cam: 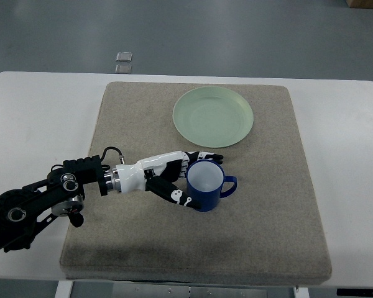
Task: Place cup left of plate with left hand
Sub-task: 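Close the left hand fingers around the blue mug's body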
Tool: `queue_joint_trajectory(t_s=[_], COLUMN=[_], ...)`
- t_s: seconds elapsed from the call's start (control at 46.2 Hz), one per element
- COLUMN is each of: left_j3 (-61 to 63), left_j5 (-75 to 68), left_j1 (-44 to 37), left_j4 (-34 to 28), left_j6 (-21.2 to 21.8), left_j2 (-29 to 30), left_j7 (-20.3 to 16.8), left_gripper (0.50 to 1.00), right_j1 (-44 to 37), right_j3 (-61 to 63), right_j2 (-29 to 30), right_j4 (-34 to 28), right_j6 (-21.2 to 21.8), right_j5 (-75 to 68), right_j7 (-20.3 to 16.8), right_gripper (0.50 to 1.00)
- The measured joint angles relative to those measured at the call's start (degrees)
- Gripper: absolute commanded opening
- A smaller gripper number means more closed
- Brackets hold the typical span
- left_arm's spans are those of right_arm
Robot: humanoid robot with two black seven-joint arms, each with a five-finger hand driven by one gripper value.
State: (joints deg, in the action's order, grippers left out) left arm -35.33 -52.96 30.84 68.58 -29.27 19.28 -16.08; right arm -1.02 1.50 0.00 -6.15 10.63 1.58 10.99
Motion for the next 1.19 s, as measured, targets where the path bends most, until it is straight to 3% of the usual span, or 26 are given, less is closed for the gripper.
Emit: queue_joint_trajectory(t_s=[1.017,1.19], left_j3=[0.04,0.01], left_j5=[-1.2,-1.13], left_j1=[-0.29,-0.12], left_j4=[-0.38,-0.26], left_j6=[1.34,1.34], left_j2=[-0.56,-0.63], left_j7=[-0.01,-0.08], left_gripper=[0.816,0.746], right_j1=[-0.01,0.02], right_j3=[0.0,0.0], right_j2=[0.0,0.0], right_j4=[0.0,0.0], right_j6=[0.0,0.0], right_j5=[0.0,0.0], right_j7=[0.0,0.0], right_gripper=[0.932,0.932])
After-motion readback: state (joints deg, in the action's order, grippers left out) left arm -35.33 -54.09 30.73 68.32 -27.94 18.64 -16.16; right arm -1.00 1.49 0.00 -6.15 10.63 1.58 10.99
